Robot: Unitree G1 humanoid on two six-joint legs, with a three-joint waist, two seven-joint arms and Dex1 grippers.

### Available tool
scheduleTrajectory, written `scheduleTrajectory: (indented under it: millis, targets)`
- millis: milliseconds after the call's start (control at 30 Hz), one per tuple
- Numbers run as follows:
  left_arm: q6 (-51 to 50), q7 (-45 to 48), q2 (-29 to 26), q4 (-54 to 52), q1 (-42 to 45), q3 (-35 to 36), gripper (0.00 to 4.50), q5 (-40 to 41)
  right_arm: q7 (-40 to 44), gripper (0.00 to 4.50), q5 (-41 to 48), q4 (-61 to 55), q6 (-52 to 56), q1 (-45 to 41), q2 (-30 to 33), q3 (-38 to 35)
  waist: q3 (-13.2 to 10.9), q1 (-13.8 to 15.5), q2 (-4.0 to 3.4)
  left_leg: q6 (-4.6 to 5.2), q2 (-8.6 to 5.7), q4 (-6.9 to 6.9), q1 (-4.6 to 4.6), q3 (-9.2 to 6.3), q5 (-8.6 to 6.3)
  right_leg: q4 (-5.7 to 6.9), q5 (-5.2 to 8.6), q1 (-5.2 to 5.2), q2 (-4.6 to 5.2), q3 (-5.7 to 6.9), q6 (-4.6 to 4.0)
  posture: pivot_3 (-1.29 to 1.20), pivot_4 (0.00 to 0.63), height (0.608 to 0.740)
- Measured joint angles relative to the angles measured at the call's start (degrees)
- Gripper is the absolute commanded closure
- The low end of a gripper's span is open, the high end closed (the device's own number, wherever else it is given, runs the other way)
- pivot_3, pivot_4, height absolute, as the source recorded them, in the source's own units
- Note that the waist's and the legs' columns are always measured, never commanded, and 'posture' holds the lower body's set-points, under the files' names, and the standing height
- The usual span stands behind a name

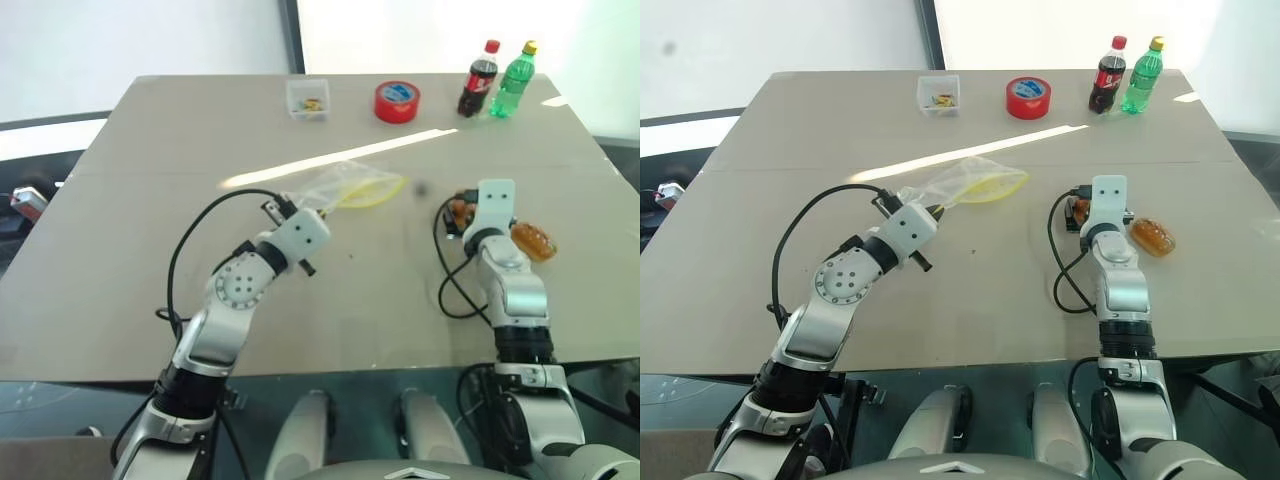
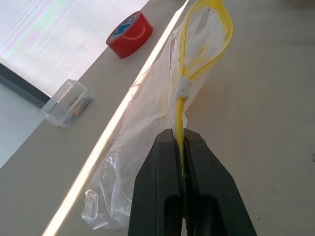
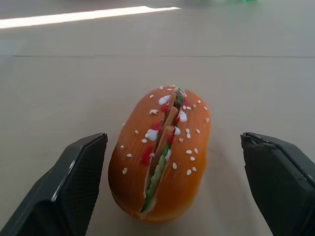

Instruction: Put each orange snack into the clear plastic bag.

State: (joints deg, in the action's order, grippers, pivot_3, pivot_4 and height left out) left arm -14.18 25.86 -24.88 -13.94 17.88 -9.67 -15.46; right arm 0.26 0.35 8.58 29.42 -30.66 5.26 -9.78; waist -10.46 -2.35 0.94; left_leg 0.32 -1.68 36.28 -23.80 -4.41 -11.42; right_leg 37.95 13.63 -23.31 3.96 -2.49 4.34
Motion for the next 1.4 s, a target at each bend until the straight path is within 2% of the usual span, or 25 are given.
scheduleTrajectory:
  millis: [467, 500, 533, 767, 800, 933, 1200, 1400]
  targets:
    - [0.0, 0.0, 0.3, 0.0, 0.0, 0.0, 4.50, 0.0, 3.2, 0.06, 1.2, -0.8, 0.4, 0.2, 1.6, 2.6, 0.0, 0.0, 0.00, 0.00, 0.00, 0.00, 0.00, 0.00, 0.00, 0.00, 0.00, 0.00, 0.00, 0.00, 0.00, 0.00, 0.150, 0.740]
    - [0.1, 0.0, 0.3, 0.0, 0.0, 0.0, 4.50, 0.0, 3.2, 0.58, 1.3, -0.8, 0.5, 0.2, 1.9, 2.6, 0.0, 0.0, 0.00, 0.00, 0.00, 0.00, 0.00, 0.00, 0.00, 0.00, 0.00, 0.00, -0.01, 0.00, 0.00, 0.00, 0.150, 0.740]
    - [0.1, 0.0, 0.4, 0.0, 0.0, 0.0, 4.50, 0.0, 3.1, 0.85, 1.3, -0.8, 0.5, 0.2, 2.1, 2.6, 0.0, 0.0, 0.00, 0.00, 0.00, 0.00, 0.00, 0.00, 0.00, 0.00, 0.00, 0.00, 0.00, 0.00, 0.00, 0.00, 0.150, 0.740]
    - [0.2, 0.0, 0.4, 0.1, 0.0, 0.0, 4.50, 0.0, 3.2, 4.24, 1.7, -0.8, 0.7, 0.4, 2.6, 2.6, 0.0, 0.0, 0.00, 0.00, 0.00, 0.00, 0.00, 0.00, 0.00, 0.00, 0.00, 0.00, -0.01, 0.00, 0.00, 0.00, 0.150, 0.740]
    - [0.2, 0.0, 0.4, 0.1, 0.0, 0.0, 4.50, 0.0, 3.2, 4.49, 1.8, -0.8, 0.7, 0.4, 2.6, 2.6, 0.0, 0.0, 0.00, 0.00, 0.00, 0.00, 0.00, 0.01, 0.00, 0.00, 0.00, 0.00, 0.00, 0.00, 0.00, 0.00, 0.150, 0.740]
    - [0.3, 0.0, 0.4, 0.1, 0.0, 0.0, 4.50, 0.0, 5.1, 4.49, 3.0, -1.3, 0.8, 0.6, 3.2, 2.7, 0.0, 0.0, 0.00, 0.00, 0.00, 0.00, 0.00, 0.01, 0.00, 0.00, 0.00, 0.00, 0.00, 0.00, 0.00, 0.00, 0.150, 0.740]
    - [0.4, 0.0, 0.5, 0.6, 0.0, 0.0, 4.50, 0.0, 26.8, 4.49, 15.5, -14.9, -0.7, 3.1, 7.1, 7.9, 0.0, 0.0, -0.01, 0.00, 0.02, 0.00, -0.01, -0.04, 0.00, -0.02, 0.01, 0.01, -0.01, 0.03, 0.01, 0.00, 0.150, 0.740]
    - [0.4, -0.1, 0.8, 1.1, 0.0, 0.0, 4.50, -0.1, 33.4, 4.49, 18.4, -18.3, 0.7, 4.8, 9.5, 12.7, 0.0, 0.1, 0.00, 0.00, 0.01, 0.01, -0.02, -0.10, 0.00, -0.03, 0.01, 0.02, 0.01, 0.05, 0.01, 0.00, 0.150, 0.740]
